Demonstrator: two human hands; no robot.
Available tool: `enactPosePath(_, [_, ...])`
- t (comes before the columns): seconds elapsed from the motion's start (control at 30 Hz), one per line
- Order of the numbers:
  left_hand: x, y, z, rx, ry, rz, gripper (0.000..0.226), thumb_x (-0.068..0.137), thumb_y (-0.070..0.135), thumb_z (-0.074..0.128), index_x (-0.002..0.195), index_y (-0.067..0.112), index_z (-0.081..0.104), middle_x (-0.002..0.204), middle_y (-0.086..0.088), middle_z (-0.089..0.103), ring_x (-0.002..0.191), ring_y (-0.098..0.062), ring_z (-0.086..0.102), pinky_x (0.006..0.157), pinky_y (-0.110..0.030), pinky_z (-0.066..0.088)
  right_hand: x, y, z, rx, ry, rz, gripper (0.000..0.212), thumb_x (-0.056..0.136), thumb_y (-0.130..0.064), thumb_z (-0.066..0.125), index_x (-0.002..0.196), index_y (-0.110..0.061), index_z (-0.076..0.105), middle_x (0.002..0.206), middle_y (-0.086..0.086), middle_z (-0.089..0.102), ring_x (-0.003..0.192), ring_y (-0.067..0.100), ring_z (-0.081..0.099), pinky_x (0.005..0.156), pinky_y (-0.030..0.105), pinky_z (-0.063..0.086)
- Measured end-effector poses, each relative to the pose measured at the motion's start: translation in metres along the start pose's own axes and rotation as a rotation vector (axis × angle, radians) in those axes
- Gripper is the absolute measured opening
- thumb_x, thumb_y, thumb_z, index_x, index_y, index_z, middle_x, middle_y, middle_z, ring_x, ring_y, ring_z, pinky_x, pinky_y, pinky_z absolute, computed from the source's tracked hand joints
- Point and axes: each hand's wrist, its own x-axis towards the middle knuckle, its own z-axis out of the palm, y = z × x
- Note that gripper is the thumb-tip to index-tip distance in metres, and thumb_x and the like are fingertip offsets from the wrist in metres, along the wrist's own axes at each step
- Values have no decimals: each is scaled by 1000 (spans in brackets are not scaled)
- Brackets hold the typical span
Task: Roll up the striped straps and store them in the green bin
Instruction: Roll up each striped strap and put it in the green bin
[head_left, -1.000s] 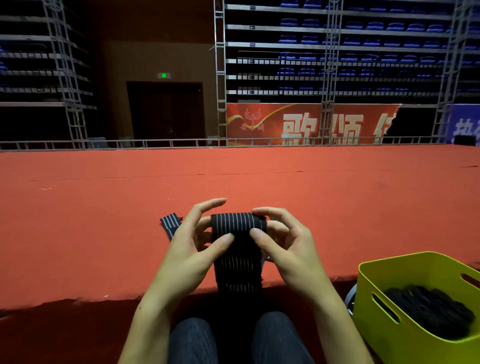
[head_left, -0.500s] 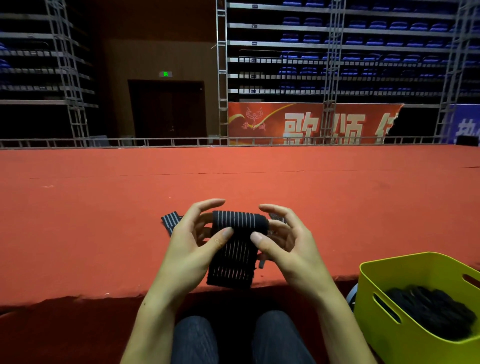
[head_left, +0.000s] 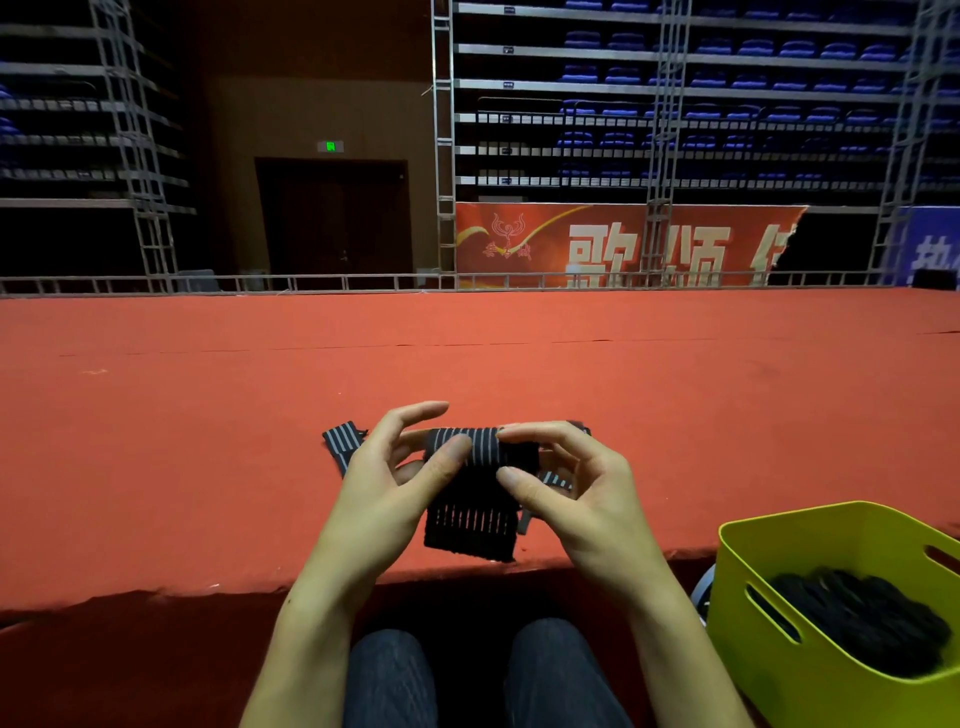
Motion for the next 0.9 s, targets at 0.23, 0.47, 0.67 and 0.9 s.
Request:
enactPosePath(0.23, [0,1,-2,-62,46,56,51,94,8,80,139,28,65,126,-6,77,114,-18,77,91,-28,62,0,3,1,-39,-46,11,57,92,-3,82,135,-36,67,131,-3,73,118,20,71,94,42,62])
enactPosePath(0.47, [0,4,-3,-87,-50,110,63,91,-1,77,146,24,60,133,-5,73,119,-24,74,99,-38,62,3,4,1,4,-43,140,32,100,-40,74,131,-36,68,98,5,80,83,22,77,71,41,60])
enactPosePath(0.67, [1,3,-3,-49,-38,31,58,84,19,85,138,29,67,127,-5,76,111,-21,77,87,-27,61,1,-3,-3,58,-10,63,30,100,-12,75,127,-24,70,100,4,78,83,17,71,73,38,59])
enactPosePath(0.9, [0,8,4,-63,22,-5,43,88,28,80,130,23,71,117,-7,79,95,-24,81,77,-33,65,0,0,-3,26,-5,28,39,94,5,76,123,-22,72,106,2,76,87,14,68,80,36,57])
